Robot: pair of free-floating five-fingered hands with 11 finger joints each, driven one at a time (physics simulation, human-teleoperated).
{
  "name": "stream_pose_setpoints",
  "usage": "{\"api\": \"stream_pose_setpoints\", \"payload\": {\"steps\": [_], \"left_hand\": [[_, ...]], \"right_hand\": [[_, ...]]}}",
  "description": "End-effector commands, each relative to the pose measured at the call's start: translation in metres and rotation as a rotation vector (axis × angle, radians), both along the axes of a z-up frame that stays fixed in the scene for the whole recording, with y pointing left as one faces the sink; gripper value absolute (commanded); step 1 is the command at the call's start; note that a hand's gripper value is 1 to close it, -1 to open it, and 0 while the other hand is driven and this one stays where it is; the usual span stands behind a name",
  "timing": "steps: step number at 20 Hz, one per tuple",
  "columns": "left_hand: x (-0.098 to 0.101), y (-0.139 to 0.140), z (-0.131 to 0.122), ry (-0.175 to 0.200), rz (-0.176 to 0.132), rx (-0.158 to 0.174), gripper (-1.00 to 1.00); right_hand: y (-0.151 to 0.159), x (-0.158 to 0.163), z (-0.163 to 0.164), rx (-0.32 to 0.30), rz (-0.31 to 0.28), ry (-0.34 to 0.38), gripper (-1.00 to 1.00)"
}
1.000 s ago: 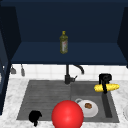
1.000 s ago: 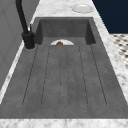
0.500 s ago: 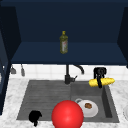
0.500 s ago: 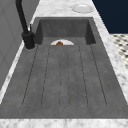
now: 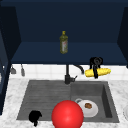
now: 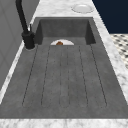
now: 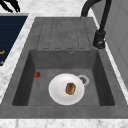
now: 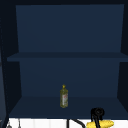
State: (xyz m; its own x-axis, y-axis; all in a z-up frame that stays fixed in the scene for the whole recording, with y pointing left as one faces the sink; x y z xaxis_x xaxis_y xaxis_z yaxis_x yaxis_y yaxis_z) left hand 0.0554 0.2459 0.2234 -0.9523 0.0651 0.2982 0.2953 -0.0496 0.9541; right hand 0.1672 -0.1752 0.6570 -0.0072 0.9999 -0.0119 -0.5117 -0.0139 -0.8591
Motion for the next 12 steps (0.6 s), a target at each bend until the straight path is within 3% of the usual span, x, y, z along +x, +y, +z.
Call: {"api": "stream_pose_setpoints", "payload": {"steps": [1,12], "left_hand": [[0.000,0.000,0.000,0.000,0.000,0.000,0.00],[0.000,0.000,0.000,0.000,0.000,0.000,0.00]], "right_hand": [[0.000,0.019,0.023,0.005,0.019,-0.019,1.00],[0.014,0.083,0.064,0.006,0.017,0.003,1.00]]}}
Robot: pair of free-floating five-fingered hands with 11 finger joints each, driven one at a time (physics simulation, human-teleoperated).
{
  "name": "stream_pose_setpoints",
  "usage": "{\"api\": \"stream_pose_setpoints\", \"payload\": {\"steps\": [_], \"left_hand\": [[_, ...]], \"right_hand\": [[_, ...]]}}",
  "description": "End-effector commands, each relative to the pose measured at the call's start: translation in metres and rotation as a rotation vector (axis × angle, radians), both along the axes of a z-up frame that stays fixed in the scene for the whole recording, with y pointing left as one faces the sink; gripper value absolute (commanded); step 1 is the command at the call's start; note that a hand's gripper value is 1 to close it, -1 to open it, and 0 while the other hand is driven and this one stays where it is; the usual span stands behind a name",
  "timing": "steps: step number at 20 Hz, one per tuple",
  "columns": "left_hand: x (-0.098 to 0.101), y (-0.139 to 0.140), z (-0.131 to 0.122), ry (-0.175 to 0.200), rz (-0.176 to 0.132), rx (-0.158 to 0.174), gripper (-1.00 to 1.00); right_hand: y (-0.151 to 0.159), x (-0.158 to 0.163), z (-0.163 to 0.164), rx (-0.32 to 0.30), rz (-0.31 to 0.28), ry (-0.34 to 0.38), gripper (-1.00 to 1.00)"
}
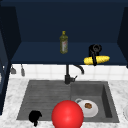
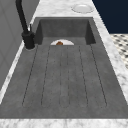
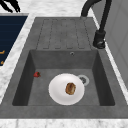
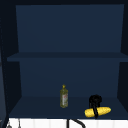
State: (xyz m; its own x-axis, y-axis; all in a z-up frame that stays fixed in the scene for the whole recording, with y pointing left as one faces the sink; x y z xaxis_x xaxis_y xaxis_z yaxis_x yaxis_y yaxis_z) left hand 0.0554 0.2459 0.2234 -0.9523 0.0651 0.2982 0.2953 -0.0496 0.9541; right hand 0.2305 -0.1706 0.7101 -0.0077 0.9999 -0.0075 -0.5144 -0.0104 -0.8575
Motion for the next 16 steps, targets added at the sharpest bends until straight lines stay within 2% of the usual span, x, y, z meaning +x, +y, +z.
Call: {"api": "stream_pose_setpoints", "payload": {"steps": [1,8,12,16], "left_hand": [[0.000,0.000,0.000,0.000,0.000,0.000,0.00],[0.000,0.000,0.000,0.000,0.000,0.000,0.00],[0.000,0.000,0.000,0.000,0.000,0.000,0.00],[0.000,0.000,0.000,0.000,0.000,0.000,0.00]], "right_hand": [[0.011,0.026,0.015,0.002,0.017,0.000,1.00],[0.017,0.080,0.017,0.010,0.017,0.001,1.00],[0.019,0.112,0.014,0.017,0.014,-0.025,1.00],[0.020,0.140,0.001,0.019,0.036,-0.049,1.00]]}}
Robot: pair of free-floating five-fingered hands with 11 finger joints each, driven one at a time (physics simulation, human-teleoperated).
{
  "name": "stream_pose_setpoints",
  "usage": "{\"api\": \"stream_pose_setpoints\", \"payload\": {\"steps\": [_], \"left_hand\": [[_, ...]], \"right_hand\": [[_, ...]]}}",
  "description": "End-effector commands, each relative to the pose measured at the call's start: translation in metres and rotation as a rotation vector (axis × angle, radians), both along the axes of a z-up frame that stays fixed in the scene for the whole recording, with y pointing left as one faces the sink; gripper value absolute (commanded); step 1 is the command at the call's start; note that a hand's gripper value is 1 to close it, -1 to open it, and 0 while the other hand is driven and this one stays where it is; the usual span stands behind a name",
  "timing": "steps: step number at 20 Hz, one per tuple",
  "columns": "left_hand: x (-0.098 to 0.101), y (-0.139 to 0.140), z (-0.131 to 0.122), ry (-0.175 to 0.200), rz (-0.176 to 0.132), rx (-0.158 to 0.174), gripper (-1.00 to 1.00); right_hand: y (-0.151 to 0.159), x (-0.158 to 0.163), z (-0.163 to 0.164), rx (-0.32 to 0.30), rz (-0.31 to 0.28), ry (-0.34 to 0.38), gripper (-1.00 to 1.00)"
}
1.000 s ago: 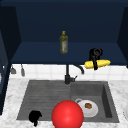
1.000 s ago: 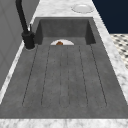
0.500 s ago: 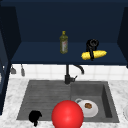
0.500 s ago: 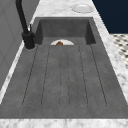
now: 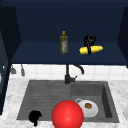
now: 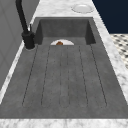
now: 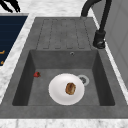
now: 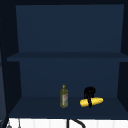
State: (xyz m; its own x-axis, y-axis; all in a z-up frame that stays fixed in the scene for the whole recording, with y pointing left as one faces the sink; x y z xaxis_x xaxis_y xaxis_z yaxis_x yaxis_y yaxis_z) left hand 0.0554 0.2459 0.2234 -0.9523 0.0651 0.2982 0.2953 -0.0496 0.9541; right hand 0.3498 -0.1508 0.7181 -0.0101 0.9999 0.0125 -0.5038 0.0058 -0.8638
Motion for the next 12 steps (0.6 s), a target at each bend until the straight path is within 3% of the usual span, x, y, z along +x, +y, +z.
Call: {"api": "stream_pose_setpoints", "payload": {"steps": [1,12], "left_hand": [[0.000,0.000,0.000,0.000,0.000,0.000,0.00],[0.000,0.000,0.000,0.000,0.000,0.000,0.00]], "right_hand": [[0.001,0.029,-0.010,0.000,0.029,-0.044,1.00],[0.032,0.117,-0.061,-0.021,0.003,-0.080,1.00]]}}
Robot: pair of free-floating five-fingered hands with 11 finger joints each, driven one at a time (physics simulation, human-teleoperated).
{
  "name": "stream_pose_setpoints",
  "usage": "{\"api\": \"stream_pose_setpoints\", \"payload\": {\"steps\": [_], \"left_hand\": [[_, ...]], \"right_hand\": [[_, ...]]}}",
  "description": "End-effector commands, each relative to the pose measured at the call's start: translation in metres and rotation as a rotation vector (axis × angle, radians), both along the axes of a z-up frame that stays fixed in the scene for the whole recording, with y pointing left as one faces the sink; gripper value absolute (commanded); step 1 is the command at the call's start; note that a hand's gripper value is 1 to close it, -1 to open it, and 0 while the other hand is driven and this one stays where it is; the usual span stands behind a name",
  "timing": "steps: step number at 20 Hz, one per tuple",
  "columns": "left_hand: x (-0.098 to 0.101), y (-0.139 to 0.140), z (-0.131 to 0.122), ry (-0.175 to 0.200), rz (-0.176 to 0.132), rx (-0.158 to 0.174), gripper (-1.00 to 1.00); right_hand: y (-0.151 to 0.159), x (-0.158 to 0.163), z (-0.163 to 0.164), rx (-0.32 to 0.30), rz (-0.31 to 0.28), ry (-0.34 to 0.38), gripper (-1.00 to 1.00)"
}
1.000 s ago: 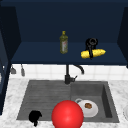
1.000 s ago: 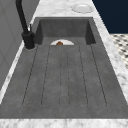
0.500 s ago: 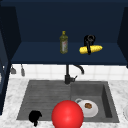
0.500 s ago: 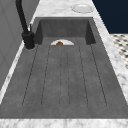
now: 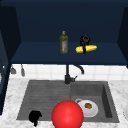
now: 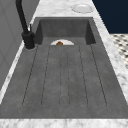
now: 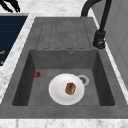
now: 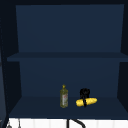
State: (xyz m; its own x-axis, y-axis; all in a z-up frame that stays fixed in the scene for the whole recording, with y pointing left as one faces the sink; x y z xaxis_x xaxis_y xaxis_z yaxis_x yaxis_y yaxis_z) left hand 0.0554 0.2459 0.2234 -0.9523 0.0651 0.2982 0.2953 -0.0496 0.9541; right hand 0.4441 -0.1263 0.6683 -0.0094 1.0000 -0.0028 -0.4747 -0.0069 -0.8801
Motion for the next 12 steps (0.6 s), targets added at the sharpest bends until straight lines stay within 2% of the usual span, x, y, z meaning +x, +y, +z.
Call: {"api": "stream_pose_setpoints", "payload": {"steps": [1,5,12], "left_hand": [[0.000,0.000,0.000,0.000,0.000,0.000,0.00],[0.000,0.000,0.000,0.000,0.000,0.000,0.00],[0.000,0.000,0.000,0.000,0.000,0.000,0.00]], "right_hand": [[0.009,0.031,-0.016,-0.004,0.007,-0.049,1.00],[0.008,0.047,-0.039,-0.013,0.055,-0.106,1.00],[0.005,0.079,-0.077,0.007,0.067,-0.209,1.00]]}}
